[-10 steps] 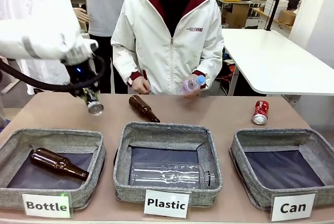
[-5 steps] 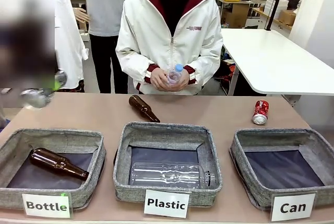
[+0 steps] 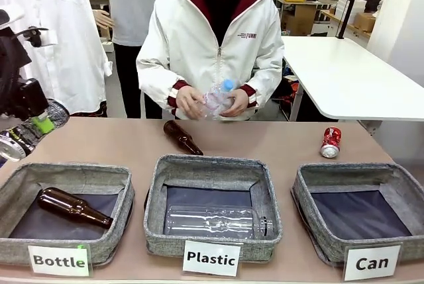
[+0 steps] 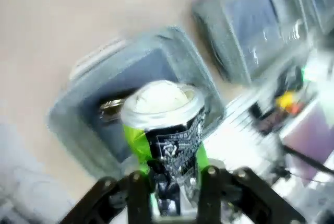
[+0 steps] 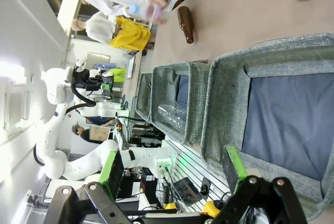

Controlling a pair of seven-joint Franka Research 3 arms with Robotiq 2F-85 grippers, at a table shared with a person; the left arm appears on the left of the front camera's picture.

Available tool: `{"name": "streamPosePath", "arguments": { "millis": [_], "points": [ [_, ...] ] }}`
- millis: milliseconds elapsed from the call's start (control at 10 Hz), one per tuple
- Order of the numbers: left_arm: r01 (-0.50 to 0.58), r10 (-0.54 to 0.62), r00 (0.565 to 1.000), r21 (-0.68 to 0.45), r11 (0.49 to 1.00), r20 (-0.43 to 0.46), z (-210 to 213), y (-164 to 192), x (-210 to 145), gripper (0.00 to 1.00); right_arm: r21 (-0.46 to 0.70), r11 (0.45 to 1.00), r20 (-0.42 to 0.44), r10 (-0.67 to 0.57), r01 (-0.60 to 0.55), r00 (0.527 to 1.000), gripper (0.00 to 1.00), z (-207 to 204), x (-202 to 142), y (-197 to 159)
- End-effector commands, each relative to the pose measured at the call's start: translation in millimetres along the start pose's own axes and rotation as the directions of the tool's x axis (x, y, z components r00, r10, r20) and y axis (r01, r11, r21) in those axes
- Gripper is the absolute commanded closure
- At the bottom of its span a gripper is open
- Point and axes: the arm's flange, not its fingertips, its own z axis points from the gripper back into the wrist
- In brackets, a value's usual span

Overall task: Sort the can waste into the basket.
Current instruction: Pick up the can waste from the table and place it in the right Fabric basket.

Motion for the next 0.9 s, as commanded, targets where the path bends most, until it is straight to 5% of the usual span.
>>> {"name": "streamPosePath", "arguments": {
  "millis": [0, 100, 300, 600, 800],
  "points": [
    [0.52, -0.512, 0.853, -0.235, 0.821, 0.1, -29.9, 4.4, 10.9, 0.65, 0.022, 0.999, 0.016, 0.027, -0.028, 0.999, 0.0, -0.2, 2.7, 0.4],
    [0.55, -0.546, 0.835, -0.169, 0.818, 0.072, -32.9, -20.6, 15.3, 0.65, 0.022, 0.999, 0.016, 0.027, -0.028, 0.999, 0.0, -0.2, 2.7, 0.4],
    [0.569, -0.572, 0.819, -0.179, 0.803, 0.037, -8.5, -1.9, 19.9, 0.65, 0.022, 0.999, 0.016, 0.027, -0.028, 0.999, 0.0, -0.2, 2.7, 0.4],
    [0.651, -0.648, 0.756, -0.201, 0.732, 0.092, 25.1, 36.9, -51.8, 0.65, 0.022, 0.999, 0.016, 0.027, -0.028, 0.999, 0.0, -0.2, 2.7, 0.4],
    [0.628, -0.604, 0.777, -0.158, 0.762, 0.176, 30.2, 45.8, -105.6, 0.65, 0.022, 0.999, 0.016, 0.027, -0.028, 0.999, 0.0, -0.2, 2.7, 0.4]
  ]
}}
